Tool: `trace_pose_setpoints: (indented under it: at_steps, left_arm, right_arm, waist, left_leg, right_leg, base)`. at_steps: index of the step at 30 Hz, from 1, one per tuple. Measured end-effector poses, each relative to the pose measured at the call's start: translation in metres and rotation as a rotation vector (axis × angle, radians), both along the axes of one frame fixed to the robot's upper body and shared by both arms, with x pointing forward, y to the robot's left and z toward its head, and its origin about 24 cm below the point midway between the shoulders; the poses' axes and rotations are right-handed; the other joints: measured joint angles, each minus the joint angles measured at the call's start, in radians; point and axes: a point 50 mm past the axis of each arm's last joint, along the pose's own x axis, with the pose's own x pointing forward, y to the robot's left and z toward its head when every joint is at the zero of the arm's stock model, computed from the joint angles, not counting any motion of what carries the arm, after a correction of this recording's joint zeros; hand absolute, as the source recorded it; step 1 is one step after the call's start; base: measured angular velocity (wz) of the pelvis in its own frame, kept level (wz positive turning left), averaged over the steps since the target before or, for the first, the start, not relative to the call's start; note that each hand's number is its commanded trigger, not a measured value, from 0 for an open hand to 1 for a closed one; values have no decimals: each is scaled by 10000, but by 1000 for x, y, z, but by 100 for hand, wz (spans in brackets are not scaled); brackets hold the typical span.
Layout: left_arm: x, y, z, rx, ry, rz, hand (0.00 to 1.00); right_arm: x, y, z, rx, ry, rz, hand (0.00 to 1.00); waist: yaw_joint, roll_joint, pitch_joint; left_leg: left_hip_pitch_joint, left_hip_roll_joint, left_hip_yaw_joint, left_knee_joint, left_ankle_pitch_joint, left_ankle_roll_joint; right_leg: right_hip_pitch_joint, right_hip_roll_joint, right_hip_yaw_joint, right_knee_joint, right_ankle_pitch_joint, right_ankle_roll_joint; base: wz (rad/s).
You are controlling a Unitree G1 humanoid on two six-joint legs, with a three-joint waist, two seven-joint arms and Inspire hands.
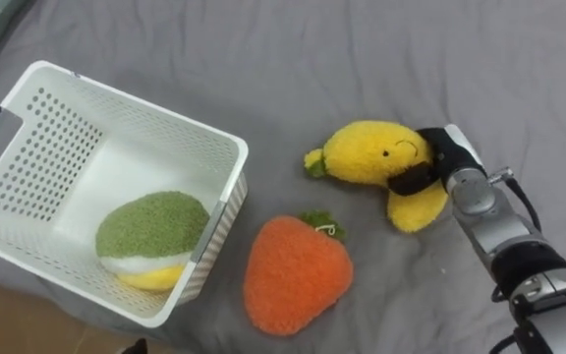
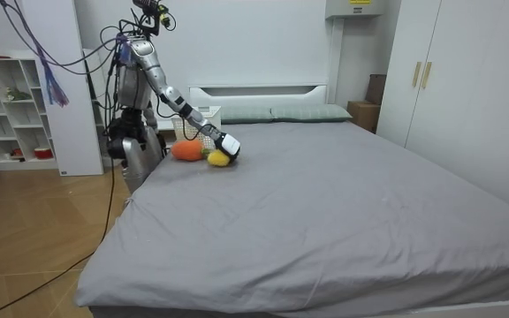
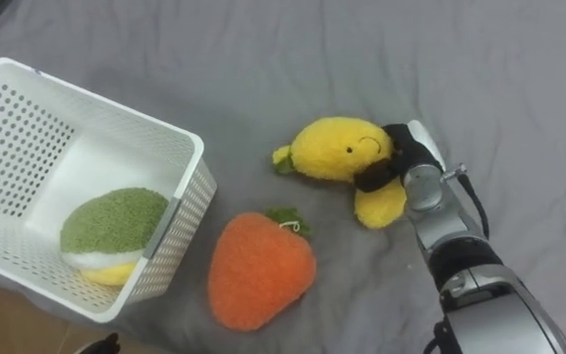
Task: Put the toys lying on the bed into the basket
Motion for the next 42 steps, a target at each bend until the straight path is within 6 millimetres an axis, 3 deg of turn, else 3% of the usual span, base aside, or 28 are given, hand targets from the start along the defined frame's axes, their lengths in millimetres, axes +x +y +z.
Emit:
trace_pose_setpoints:
  at_steps: [2,9,15,21,23,26,28,30,36,40,42]
  left_arm:
    - [-1,0,0,-10,27,36,0]
    - [0,0,0,-82,-114,152,0]
    - [-5,1,-1,-51,-53,194,0]
    - [-7,3,-1,-85,-46,302,0]
    - [-11,6,-2,-85,2,520,0]
    - [-19,11,-3,1,260,686,0]
    - [-28,15,-4,85,537,814,0]
    - [-35,16,-5,98,688,935,0]
    - [-45,20,-6,199,839,1245,0]
    - [-57,21,-8,202,1193,1333,0]
    - [-58,18,-8,136,1253,1340,0]
  right_arm:
    - [-2,2,-4,-120,167,184,100]
    - [-3,3,-5,-181,225,269,100]
    - [-7,0,-10,-312,363,237,100]
    - [3,-2,12,-511,-548,544,100]
    - [6,4,19,-480,-813,800,100]
    - [16,26,50,-144,-2108,1654,100]
    - [18,41,70,-79,-2907,2303,100]
    - [18,51,82,101,-3388,2682,100]
    - [12,73,109,680,-4194,3777,100]
    - [9,93,114,824,-4239,4279,100]
    - [7,103,117,892,-4384,4620,100]
  waist:
    - [25,15,4]
    - [16,7,3]
    - [-206,3,0]
    - [-321,-39,-28]
    - [-375,-71,-61]
    - [-619,-173,-142]
    - [-664,-331,-334]
    - [-837,-360,-375]
    - [-785,-326,-439]
    - [-755,-259,-469]
    - [-701,-197,-541]
  left_leg:
    - [57,-8,-273,0,0,0]
    - [59,-38,-285,-46,0,0]
    - [289,-43,-384,-50,0,0]
    - [634,-36,-204,-57,0,-1]
    - [933,-30,-163,-86,-1,-1]
    - [1309,-9,50,-112,-1,-2]
    - [1610,-16,115,-156,-3,-4]
    - [1885,-34,65,-193,-4,-6]
    - [2586,-36,34,-441,-58,-2]
    - [2750,-37,30,-383,-90,-6]
    - [2793,-37,37,-371,-85,-7]
  right_leg:
    - [42,-32,-95,89,-1,-1]
    - [35,-73,-263,86,-1,-1]
    - [327,-75,-293,47,-2,1]
    - [631,-93,-294,51,-2,1]
    - [906,-89,-282,38,-2,1]
    - [1260,-85,-282,15,-2,1]
    - [1607,-79,-292,-148,-2,1]
    - [1974,-83,-388,-233,-2,2]
    - [2599,-55,-277,-293,-23,36]
    - [2853,-62,-265,-272,-24,36]
    - [2863,-64,-307,-261,-10,16]
  base:
    - [6]
    - [1]
    - [4]
    - [-4]
    - [-8]
    - [-6]
    - [-2]
    - [17]
    - [4]
    - [0]
    - [0]
